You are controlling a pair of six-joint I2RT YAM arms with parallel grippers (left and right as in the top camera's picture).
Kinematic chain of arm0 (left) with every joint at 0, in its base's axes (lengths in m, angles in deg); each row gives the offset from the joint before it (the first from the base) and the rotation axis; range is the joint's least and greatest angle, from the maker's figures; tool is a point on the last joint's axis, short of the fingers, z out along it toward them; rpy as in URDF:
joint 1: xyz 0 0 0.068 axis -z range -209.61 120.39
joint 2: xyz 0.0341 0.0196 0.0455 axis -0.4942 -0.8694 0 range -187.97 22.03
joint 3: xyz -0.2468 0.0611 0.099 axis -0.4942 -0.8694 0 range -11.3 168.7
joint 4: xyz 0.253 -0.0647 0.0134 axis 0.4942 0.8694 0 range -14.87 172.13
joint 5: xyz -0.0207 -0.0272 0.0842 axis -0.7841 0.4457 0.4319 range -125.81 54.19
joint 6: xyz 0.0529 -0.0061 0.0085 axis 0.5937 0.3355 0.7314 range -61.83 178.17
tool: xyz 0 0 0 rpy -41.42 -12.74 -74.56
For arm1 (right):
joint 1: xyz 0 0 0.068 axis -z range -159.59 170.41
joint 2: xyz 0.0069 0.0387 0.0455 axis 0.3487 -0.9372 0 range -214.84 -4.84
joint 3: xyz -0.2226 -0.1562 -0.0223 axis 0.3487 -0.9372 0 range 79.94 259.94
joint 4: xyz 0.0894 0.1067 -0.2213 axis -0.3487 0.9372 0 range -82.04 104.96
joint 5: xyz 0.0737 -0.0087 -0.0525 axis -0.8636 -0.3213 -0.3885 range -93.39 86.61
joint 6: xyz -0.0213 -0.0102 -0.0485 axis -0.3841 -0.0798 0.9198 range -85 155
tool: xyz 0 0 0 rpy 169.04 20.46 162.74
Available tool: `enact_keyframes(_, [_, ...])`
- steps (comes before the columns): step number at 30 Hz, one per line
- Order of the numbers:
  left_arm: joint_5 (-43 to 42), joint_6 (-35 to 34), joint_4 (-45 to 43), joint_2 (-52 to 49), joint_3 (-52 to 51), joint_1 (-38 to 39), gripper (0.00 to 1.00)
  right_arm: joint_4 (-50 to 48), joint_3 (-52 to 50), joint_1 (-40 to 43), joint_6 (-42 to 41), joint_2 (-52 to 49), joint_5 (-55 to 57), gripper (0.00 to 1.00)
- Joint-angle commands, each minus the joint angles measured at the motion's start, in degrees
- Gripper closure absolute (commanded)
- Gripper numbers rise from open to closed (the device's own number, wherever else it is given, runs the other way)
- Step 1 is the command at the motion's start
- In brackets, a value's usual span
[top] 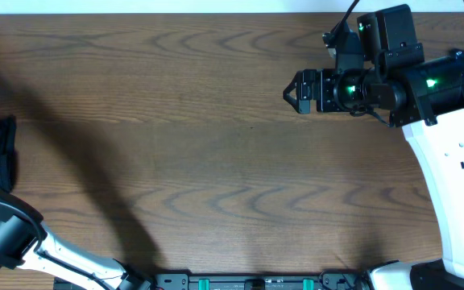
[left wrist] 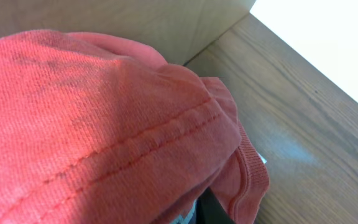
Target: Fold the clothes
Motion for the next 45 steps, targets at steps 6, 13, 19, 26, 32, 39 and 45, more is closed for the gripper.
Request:
enact_keyframes(6, [0.4, -0.7, 4.2, 0.3, 2.0, 0.1, 0.94, 2.1, 0.4, -0.6, 0.9, 0.6, -2.5, 0.01])
enact_keyframes(13, [0.5, -3.3, 13.7, 0.3, 2.0, -2.4, 0.94, 5.9, 0.4, -0.6, 1.5, 0.6, -2.5, 0.01])
enact_keyframes(19, [0.3, -4.7, 21.0, 0.3, 2.0, -5.4, 0.94, 9.2, 0.4, -0.6, 2.1, 0.6, -2.4, 0.01])
enact_keyframes(26, [0.0, -4.8, 25.8, 0.3, 2.0, -6.2, 0.94, 12.0, 0.4, -0.6, 2.7, 0.6, -2.4, 0.01])
enact_keyframes(32, [-1.9, -5.4, 28.4, 0.3, 2.0, -6.2, 0.94, 13.5, 0.4, -0.6, 2.7, 0.6, -2.4, 0.01])
enact_keyframes(39, [-1.9, -6.3, 31.6, 0.3, 2.0, -6.2, 0.94, 14.8, 0.4, -0.6, 3.0, 0.6, -2.4, 0.01])
enact_keyframes(45, [-2.8, -6.3, 33.9, 0.3, 2.0, -6.2, 0.92, 16.0, 0.4, -0.6, 3.6, 0.6, -2.4, 0.01])
